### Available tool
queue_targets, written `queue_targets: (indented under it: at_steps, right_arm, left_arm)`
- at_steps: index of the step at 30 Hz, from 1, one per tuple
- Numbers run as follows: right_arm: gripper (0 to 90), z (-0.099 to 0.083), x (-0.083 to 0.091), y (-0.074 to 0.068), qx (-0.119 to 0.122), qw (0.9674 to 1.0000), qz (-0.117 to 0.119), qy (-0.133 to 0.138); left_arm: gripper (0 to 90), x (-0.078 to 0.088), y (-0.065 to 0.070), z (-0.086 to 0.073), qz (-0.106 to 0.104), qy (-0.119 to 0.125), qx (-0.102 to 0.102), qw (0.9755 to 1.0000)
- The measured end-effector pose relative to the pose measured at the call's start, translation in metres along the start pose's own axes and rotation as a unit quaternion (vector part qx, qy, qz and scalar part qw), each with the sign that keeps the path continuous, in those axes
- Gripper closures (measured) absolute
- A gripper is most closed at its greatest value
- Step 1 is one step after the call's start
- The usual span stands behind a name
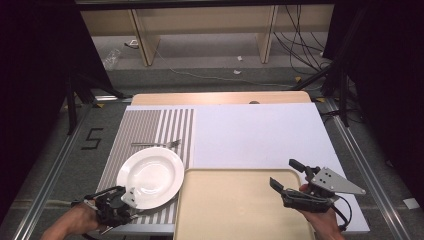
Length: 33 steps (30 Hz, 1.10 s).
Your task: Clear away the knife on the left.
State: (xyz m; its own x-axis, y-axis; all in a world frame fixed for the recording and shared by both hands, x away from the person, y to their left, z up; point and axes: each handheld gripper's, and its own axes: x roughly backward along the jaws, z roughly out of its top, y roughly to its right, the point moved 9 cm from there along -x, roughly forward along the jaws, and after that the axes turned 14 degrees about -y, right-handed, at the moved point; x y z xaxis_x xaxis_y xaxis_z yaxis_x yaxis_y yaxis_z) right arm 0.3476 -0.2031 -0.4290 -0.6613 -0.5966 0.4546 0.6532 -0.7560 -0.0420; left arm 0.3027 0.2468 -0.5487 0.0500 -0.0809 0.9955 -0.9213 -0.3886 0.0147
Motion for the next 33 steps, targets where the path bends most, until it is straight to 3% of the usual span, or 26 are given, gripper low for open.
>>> queue_targets:
  at_steps: [3,8,18,23,29,33]
  right_arm:
    - [15.4,0.0,0.0,0.0,0.0,1.0,0.001,0.002]
    - [15.4,0.0,-0.001,-0.001,-0.001,1.0,0.002,0.001]
    - [15.4,0.0,-0.003,0.0,0.0,1.0,0.002,-0.003]
    - [15.4,0.0,-0.003,-0.001,0.0,1.0,0.002,0.0]
    - [15.4,-0.001,-0.003,0.0,-0.001,1.0,0.002,-0.004]
    - [15.4,0.0,-0.003,0.0,0.001,1.0,0.002,-0.003]
  left_arm:
    - [78.8,0.001,0.004,-0.002,0.002,-0.003,-0.009,1.0]
    - [78.9,0.004,0.005,-0.009,0.004,0.008,0.007,0.9999]
    - [78.8,0.012,0.016,-0.016,0.001,0.017,0.004,0.9999]
    - [78.8,0.021,0.02,-0.01,0.003,0.045,0.005,0.999]
    - [78.8,0.033,0.028,0.005,-0.006,0.096,0.017,0.9952]
    - [78.8,0.045,0.03,0.019,-0.013,0.142,0.044,0.9889]
